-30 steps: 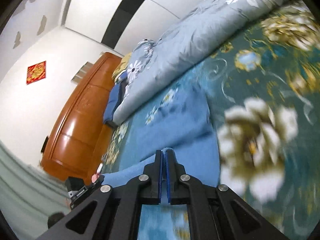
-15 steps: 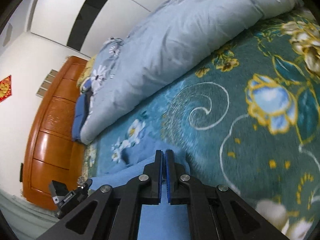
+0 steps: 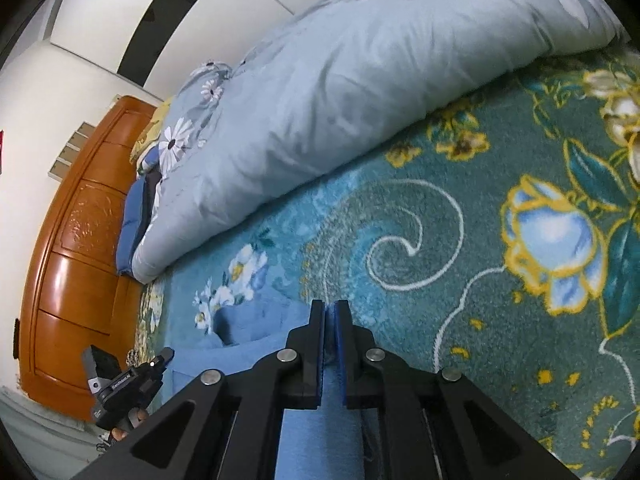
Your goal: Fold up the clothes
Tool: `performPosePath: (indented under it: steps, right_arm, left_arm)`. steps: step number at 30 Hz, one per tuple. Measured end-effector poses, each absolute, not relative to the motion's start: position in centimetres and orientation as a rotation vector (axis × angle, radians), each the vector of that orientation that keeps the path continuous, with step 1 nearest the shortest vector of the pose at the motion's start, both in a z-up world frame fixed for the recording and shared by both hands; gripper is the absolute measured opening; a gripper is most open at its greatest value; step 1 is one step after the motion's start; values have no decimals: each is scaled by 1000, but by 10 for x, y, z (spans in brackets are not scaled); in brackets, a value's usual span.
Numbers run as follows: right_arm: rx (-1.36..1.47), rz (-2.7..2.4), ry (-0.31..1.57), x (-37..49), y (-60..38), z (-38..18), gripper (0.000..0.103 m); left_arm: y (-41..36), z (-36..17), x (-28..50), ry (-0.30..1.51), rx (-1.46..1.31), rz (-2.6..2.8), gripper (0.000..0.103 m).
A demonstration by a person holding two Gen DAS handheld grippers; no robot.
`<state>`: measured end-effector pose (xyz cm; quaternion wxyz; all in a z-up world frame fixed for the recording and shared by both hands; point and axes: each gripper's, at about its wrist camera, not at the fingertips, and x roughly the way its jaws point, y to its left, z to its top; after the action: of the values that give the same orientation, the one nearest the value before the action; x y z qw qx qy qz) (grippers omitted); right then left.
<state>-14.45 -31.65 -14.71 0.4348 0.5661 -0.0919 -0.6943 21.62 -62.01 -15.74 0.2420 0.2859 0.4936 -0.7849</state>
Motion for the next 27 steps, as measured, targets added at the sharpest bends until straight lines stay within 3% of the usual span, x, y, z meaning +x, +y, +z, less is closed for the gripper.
performPosePath:
  steps: [1, 2, 3, 4, 8, 20, 27]
  right_arm:
    - [1402, -1742, -240, -146, -315, -144, 14]
    - [1390, -1758, -256, -147, -313, -141, 25]
    - [1380, -1773, -276, -149, -310, -139, 40]
    - [1375, -1783, -300, -151, -306, -136, 46]
    - [1385, -1778, -306, -150, -294, -135, 48]
    - [1330, -1689, -218, -50, -185, -166, 48]
    - [1308, -1670, -72, -18, -193, -175, 48]
  left_arm:
    - [-622, -155, 217, 1365, 761, -2152, 24]
    - [-623, -152, 219, 1385, 724, -2152, 32]
    - [-625, -150, 222, 1405, 684, -2149, 50]
    - [-628, -150, 225, 1438, 650, -2139, 56]
    - [-628, -148, 239, 1476, 619, -2112, 56]
    - [-505, -170, 315, 1150, 865, -2258, 56]
    - [-487, -171, 296, 975, 929, -2386, 56]
